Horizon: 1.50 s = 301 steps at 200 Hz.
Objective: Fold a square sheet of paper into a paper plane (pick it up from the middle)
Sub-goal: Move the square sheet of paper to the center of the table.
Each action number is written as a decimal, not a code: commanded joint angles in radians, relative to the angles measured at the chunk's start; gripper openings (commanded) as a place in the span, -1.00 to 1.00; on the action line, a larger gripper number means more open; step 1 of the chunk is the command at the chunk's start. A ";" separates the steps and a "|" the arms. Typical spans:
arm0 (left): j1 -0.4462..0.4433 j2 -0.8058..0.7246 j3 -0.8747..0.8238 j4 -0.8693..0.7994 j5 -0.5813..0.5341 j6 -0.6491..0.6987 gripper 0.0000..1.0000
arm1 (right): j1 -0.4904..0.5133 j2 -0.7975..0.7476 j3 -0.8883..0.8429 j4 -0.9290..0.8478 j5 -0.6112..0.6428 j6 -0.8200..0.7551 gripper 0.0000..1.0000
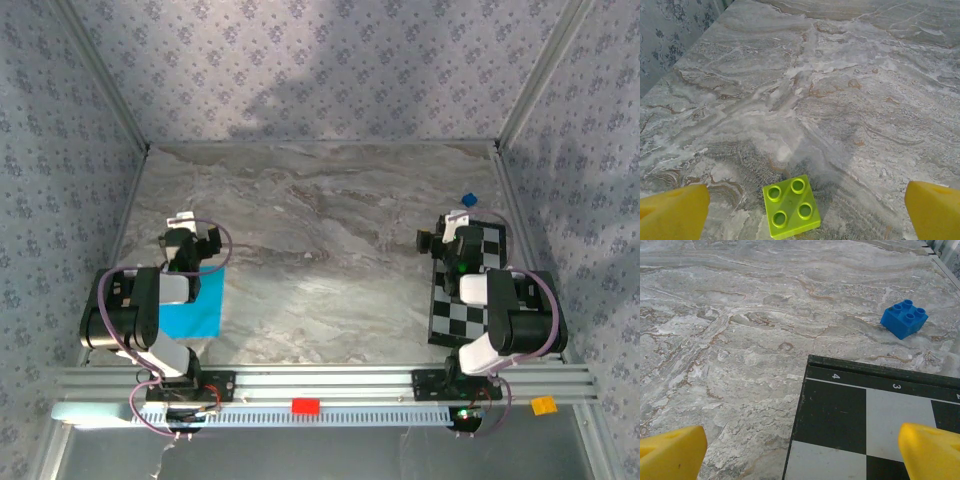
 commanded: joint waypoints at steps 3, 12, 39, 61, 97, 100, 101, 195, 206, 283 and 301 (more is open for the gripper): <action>-0.004 -0.008 0.013 0.030 0.020 0.012 0.99 | -0.001 0.005 0.021 0.007 -0.004 0.007 0.99; -0.004 -0.008 0.013 0.030 0.019 0.012 1.00 | -0.001 0.005 0.021 0.007 -0.007 0.009 0.99; -0.004 -0.008 0.013 0.030 0.020 0.012 1.00 | -0.004 0.005 0.023 0.007 -0.009 0.008 0.99; -0.004 -0.008 0.013 0.030 0.020 0.012 0.99 | -0.010 0.006 0.022 0.006 -0.024 0.014 0.99; -0.004 -0.008 0.014 0.029 0.022 0.012 1.00 | -0.010 0.005 0.022 0.007 -0.017 0.013 0.99; -0.004 -0.007 0.014 0.028 0.022 0.011 1.00 | -0.009 0.006 0.023 0.007 -0.017 0.013 0.99; -0.004 -0.007 0.013 0.029 0.022 0.012 1.00 | -0.008 0.006 0.022 0.007 -0.017 0.013 0.99; -0.011 -0.025 -0.023 0.084 0.054 0.031 0.99 | 0.027 -0.012 -0.015 0.059 0.021 -0.019 0.99; -0.012 -0.033 -0.041 0.110 0.049 0.031 0.99 | 0.034 -0.020 -0.021 0.064 0.016 -0.030 0.99; -0.009 -0.317 0.147 -0.537 -0.031 -0.142 0.99 | 0.047 -0.242 0.151 -0.436 -0.041 0.018 0.99; -0.007 -0.349 0.227 -0.757 -0.039 -0.258 0.99 | 0.054 -0.301 0.224 -0.608 -0.116 0.090 0.99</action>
